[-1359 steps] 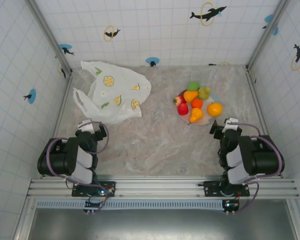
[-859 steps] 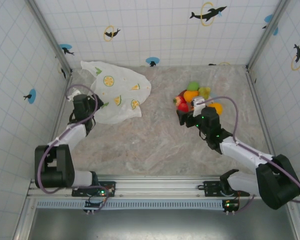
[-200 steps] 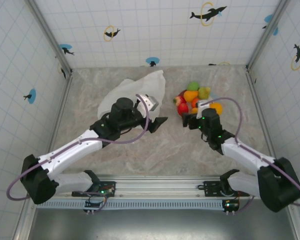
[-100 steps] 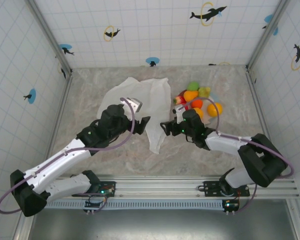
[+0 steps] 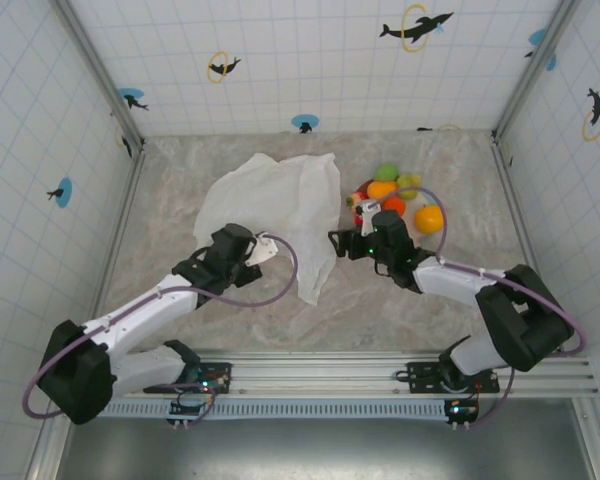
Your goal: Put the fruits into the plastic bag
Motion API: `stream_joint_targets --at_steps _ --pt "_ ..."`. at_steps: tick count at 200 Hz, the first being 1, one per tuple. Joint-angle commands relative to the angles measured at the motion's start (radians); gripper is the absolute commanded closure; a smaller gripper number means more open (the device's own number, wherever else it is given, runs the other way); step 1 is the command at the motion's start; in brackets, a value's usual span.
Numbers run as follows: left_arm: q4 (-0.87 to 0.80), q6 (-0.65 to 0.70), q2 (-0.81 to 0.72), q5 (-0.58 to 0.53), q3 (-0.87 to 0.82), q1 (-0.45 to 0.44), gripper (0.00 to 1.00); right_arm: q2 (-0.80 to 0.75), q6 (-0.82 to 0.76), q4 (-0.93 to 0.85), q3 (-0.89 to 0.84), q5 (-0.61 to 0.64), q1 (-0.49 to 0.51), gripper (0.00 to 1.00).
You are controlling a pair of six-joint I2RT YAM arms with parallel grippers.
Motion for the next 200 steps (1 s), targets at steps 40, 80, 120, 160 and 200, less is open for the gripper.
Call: stream_joint_targets --at_steps 40,80,120,160,200 --pt "0.393 0.191 0.187 0.049 -0.007 0.07 0.18 -0.116 0.025 0.041 -0.107 -0.051 -0.018 0.11" --pt "0.435 0.129 0.288 0.106 0.053 0.079 0.45 -0.182 0.0 -0.035 -0.136 -0.055 -0.022 0.11" --pt "0.177 -0.198 0.279 0.244 0.216 0.078 0.8 -0.323 -0.077 -0.115 -0.213 -0.112 0.024 0.11" --pt "-0.03 -0.529 0.249 0.278 0.331 0.077 1.0 -0.386 -0.148 -0.142 -0.233 -0.061 0.171 0.11" --pt "-0.219 -0.793 0.254 0.321 0.461 0.078 1.0 -0.296 -0.223 -0.07 -0.179 0.141 0.338 0.09"
